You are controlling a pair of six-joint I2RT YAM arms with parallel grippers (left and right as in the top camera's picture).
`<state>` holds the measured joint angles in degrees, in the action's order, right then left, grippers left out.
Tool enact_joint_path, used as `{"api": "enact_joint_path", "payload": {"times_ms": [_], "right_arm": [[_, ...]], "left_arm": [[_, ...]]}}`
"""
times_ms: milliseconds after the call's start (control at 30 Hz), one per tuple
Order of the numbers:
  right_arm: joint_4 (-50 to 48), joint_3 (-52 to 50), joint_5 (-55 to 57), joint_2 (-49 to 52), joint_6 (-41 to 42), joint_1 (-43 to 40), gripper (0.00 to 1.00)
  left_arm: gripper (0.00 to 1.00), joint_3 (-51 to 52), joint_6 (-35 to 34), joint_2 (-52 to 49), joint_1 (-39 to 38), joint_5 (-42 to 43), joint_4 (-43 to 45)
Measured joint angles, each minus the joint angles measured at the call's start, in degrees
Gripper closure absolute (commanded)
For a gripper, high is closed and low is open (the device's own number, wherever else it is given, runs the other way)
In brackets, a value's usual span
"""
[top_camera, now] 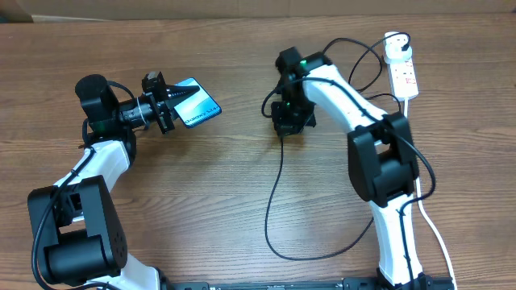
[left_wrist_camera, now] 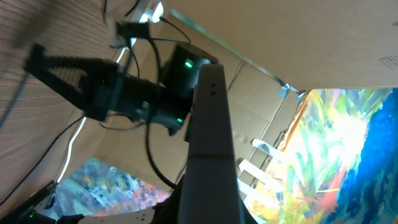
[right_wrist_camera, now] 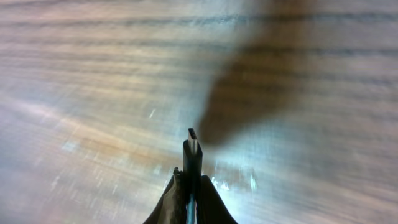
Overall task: Plug charger to phone and switch on socket
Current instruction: 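Carry the USB-C plug with the right gripper toward the phone's bottom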
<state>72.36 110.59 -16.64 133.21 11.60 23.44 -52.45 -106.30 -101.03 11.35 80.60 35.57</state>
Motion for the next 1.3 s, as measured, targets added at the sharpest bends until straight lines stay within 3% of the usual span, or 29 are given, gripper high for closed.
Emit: {"api": "enact_joint_path", "payload": {"times_ms": [233,567,1000,1300], "right_arm": [[1.46,0.39,-4.09,-7.15,-3.37,0.50,0.96],[2.97,0.79,-10.88,-7.69,-8.26,0.50,0.96],[13.22,0.79,-30.38,-10.95,-21.94,-1.33,0.96],[23.96,0.79,-40.44,-17.00,-29.97,-0.20,0.96]], "left_arm": [[0.96,0.00,0.02,0.00,0.00,0.02,0.00],[0.96,0.02,0.22,0.00,0.00,0.02,-0.02],[0.96,0.02,5.07,0.00,0.00,2.23,0.17],[0.96,-2.56,8.61,0.00,0.00,7.41,7.65]]}}
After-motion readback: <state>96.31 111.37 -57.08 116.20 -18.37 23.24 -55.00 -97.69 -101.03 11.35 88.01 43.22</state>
